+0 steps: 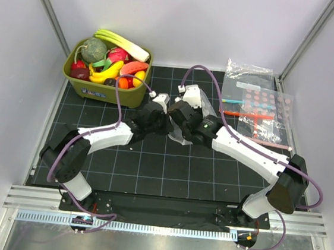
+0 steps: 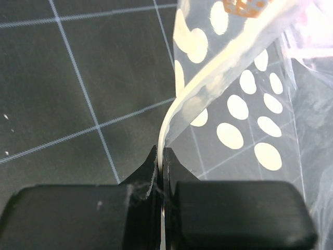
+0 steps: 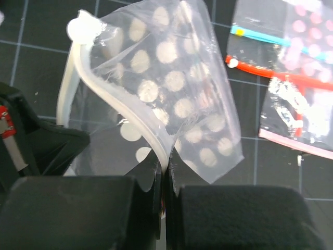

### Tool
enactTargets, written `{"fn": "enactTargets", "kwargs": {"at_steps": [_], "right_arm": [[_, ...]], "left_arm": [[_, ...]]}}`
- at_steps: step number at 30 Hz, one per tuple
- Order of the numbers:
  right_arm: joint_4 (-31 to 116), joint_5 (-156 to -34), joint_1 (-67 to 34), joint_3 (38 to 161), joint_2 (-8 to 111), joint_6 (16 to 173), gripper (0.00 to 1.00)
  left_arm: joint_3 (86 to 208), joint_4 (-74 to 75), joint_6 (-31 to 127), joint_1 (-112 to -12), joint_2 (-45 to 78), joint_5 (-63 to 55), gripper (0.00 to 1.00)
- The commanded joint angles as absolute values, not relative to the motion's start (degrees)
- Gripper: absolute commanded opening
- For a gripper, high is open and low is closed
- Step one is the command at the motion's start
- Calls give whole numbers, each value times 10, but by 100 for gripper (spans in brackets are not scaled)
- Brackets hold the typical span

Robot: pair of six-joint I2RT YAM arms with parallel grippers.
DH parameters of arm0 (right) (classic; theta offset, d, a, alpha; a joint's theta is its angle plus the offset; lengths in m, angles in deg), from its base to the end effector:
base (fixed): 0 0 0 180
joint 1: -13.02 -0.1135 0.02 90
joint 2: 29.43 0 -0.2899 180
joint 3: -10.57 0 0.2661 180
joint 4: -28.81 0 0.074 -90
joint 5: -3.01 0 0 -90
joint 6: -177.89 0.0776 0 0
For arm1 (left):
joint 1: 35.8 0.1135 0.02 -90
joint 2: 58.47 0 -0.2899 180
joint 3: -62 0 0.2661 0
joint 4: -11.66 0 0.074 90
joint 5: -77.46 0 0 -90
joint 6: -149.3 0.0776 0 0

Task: Place the food in the zip-top bag and seal the zipper
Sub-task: Open the zipper of the food storage bag.

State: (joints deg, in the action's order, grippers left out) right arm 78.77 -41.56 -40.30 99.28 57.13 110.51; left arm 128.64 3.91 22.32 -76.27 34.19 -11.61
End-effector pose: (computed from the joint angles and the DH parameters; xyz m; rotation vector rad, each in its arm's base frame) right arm 0.2563 0.2515 0.3177 -0.2285 2.1114 -0.1943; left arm 0.3024 -0.2597 0.2021 0.0790 2.2689 -0.7732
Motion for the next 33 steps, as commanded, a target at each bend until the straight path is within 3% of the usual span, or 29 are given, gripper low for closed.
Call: {"fn": "enactTargets", "kwargs": {"at_steps": [1,6,9,11,12,16,22,33], "right_arm": [[816,-345,-407,1038,576,1107,6],[842,-273,-406,1039,566,1123,7],[822,-290,-406,1019,547,1121,8],[789,-317,-406,1004,541,1114,9],[782,-337,-407,999,543,1110,9],[779,-380,-402,1004,571,1119,8],[763,-480,-364,1007,614,1129,2],[766,-478,-342,1007,632,1151,1]], "left_arm": [[1316,19,244,-762,339,-139,0],[1336,-9,255,-763,351,-166,0],[1340,-9,259,-763,351,-148,1],[1341,-9,264,-764,349,-145,12],[1341,-9,267,-764,348,-141,23],[1339,-11,278,-764,331,-139,50],[1320,-10,286,-764,285,-149,62],[1289,-11,284,-764,202,-162,72]]}}
